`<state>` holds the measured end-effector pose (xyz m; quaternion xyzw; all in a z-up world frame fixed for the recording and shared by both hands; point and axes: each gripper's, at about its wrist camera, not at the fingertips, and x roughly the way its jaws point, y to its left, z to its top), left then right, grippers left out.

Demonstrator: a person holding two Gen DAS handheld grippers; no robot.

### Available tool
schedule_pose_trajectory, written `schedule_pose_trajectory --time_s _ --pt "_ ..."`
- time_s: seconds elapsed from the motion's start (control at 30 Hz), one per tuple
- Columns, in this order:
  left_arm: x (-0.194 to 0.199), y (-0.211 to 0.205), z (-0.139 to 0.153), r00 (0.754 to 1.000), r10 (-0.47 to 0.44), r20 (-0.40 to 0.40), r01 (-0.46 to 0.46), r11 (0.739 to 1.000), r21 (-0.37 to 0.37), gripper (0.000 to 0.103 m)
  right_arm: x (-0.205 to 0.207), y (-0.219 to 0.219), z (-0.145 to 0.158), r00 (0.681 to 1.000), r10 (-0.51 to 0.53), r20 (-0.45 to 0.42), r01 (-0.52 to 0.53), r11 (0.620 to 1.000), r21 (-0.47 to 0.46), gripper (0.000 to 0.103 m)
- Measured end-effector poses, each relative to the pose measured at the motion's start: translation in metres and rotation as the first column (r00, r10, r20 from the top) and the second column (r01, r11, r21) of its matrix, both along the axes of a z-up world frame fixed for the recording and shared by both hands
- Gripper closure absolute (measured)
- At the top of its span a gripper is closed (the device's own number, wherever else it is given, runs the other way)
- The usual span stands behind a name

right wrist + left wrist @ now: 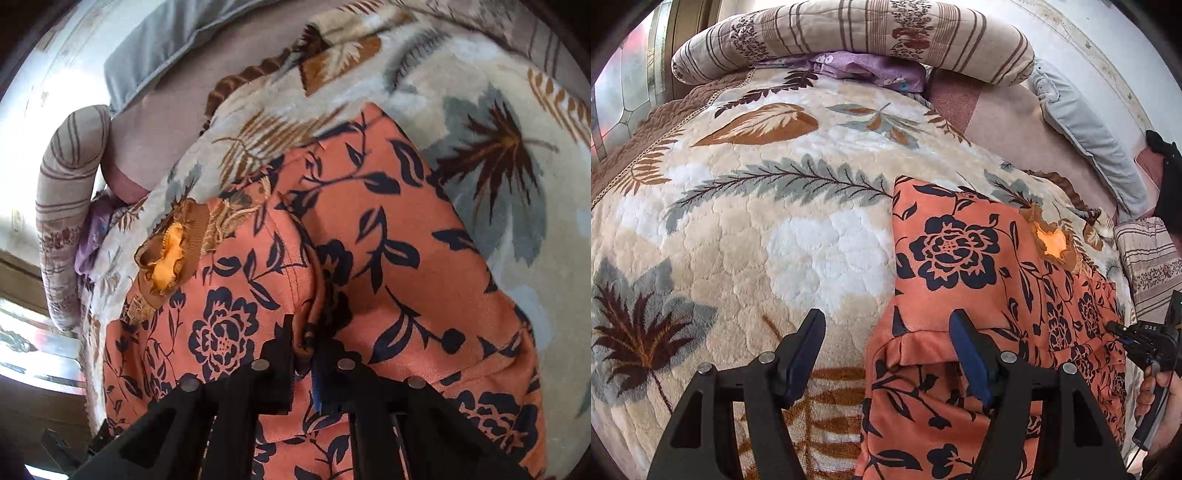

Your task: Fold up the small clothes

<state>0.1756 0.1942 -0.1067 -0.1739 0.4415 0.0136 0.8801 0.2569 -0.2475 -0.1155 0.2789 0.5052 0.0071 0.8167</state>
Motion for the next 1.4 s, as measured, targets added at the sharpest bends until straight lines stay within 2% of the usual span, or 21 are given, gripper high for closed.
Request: schedule_pose_trajectory --time_s 0.1,0.17,0.27,0.33,0.37,0.43,0.5,0.53,0.57,0.63,0.7,0.77,0.83,0.93,0.97,1.0,1.03,1.07,1.2,1.3,1.4 --pt "-0.005 0.006 0.014 0.999 0.001 0.042 -0.002 1.0 0.012 0.033 -0.027 0.013 0.049 0.988 0.035 0.15 -0.014 0.991 -0.136 0.096" --pt "-0.005 0.007 0.024 0.997 0.009 0.074 -0.01 1.0 0.012 0.033 -0.04 0.017 0.062 0.976 0.049 0.213 0.003 0.971 -0.238 0.095" --pt "0.008 -0.003 0.029 0.998 0.004 0.066 -0.004 1.0 0.003 0.029 -0.034 0.006 0.014 0.994 0.048 0.098 -0.025 0.976 -0.218 0.09" --pt "0.021 -0.024 0.021 0.999 -0.049 0.013 0.048 0.996 0.074 0.028 -0.033 -0.005 -0.015 1.0 0.021 0.003 -0.02 0.984 -0.178 0.084" --pt "0.029 -0.035 0.011 0.997 -0.071 -0.04 0.076 0.987 0.143 0.028 -0.04 -0.011 -0.013 0.999 0.008 0.041 -0.002 0.988 -0.152 0.082" --pt "0.044 -0.048 -0.02 0.981 -0.065 -0.181 0.111 0.96 0.257 0.026 -0.048 -0.019 0.003 0.997 -0.019 0.08 0.033 0.982 -0.186 0.077" --pt "0.041 -0.045 -0.021 0.99 -0.039 -0.134 0.073 0.964 0.256 0.021 -0.051 -0.024 0.024 0.989 -0.017 0.144 0.041 0.985 -0.165 0.075" --pt "0.041 -0.045 -0.021 0.99 -0.038 -0.138 0.073 0.963 0.259 0.02 -0.05 -0.024 0.036 0.983 -0.013 0.185 0.042 0.987 -0.158 0.068" --pt "0.04 -0.045 -0.021 0.99 -0.037 -0.135 0.072 0.963 0.261 0.019 -0.046 -0.024 0.047 0.975 0.002 0.224 0.028 0.991 -0.129 0.041" --pt "0.039 -0.046 -0.022 0.991 -0.039 -0.129 0.074 0.958 0.278 0.017 -0.031 -0.016 0.051 0.965 0.048 0.257 -0.047 0.999 -0.009 0.011" --pt "0.039 -0.045 -0.023 0.991 -0.032 -0.128 0.068 0.956 0.287 0.013 -0.005 -0.013 0.028 0.971 0.076 0.226 -0.097 0.992 0.085 0.012" --pt "0.04 -0.043 -0.023 0.991 -0.026 -0.134 0.063 0.96 0.274 0.012 0.02 -0.02 -0.02 0.997 0.06 0.055 -0.067 0.988 0.139 0.018" --pt "0.039 -0.043 -0.021 0.99 -0.033 -0.134 0.07 0.958 0.278 0.012 0.016 -0.029 -0.02 0.995 -0.007 0.097 -0.013 0.981 0.196 0.019" --pt "0.041 -0.04 -0.026 0.992 -0.027 -0.126 0.059 0.962 0.265 0.008 0.003 -0.027 0.009 0.974 0.002 0.227 -0.059 0.968 0.244 0.018" --pt "0.042 -0.038 -0.027 0.992 -0.019 -0.126 0.051 0.964 0.259 0.007 0.006 -0.022 0.007 0.971 0.021 0.236 -0.068 0.979 0.191 0.015" --pt "0.042 -0.037 -0.028 0.991 -0.015 -0.129 0.048 0.967 0.251 0.006 0.015 -0.019 -0.007 0.984 0.059 0.168 -0.077 0.992 0.1 0.015" --pt "0.043 -0.037 -0.027 0.99 -0.016 -0.137 0.051 0.966 0.252 0.006 0.022 -0.02 -0.025 0.993 0.081 0.082 -0.087 0.994 0.071 0.02" --pt "0.042 -0.037 -0.025 0.988 -0.018 -0.156 0.058 0.966 0.254 0.006 0.016 -0.025 -0.024 0.993 0.055 0.108 -0.064 0.994 0.085 0.022" --pt "0.018 -0.026 -0.002 0.992 0.008 -0.129 0.026 0.967 0.255 0.007 -0.031 -0.023 0.032 0.969 0.064 0.241 -0.08 0.995 0.059 0.02" --pt "-0.024 -0.016 0.017 0.997 0.007 -0.083 0.011 0.977 0.211 0.007 -0.077 -0.021 0.053 0.956 0.111 0.271 -0.115 0.993 -0.001 0.02" --pt "-0.078 -0.009 0.03 0.999 -0.002 -0.052 0.01 0.986 0.169 0.007 -0.131 -0.028 0.053 0.957 0.138 0.255 -0.131 0.99 -0.046 0.02"
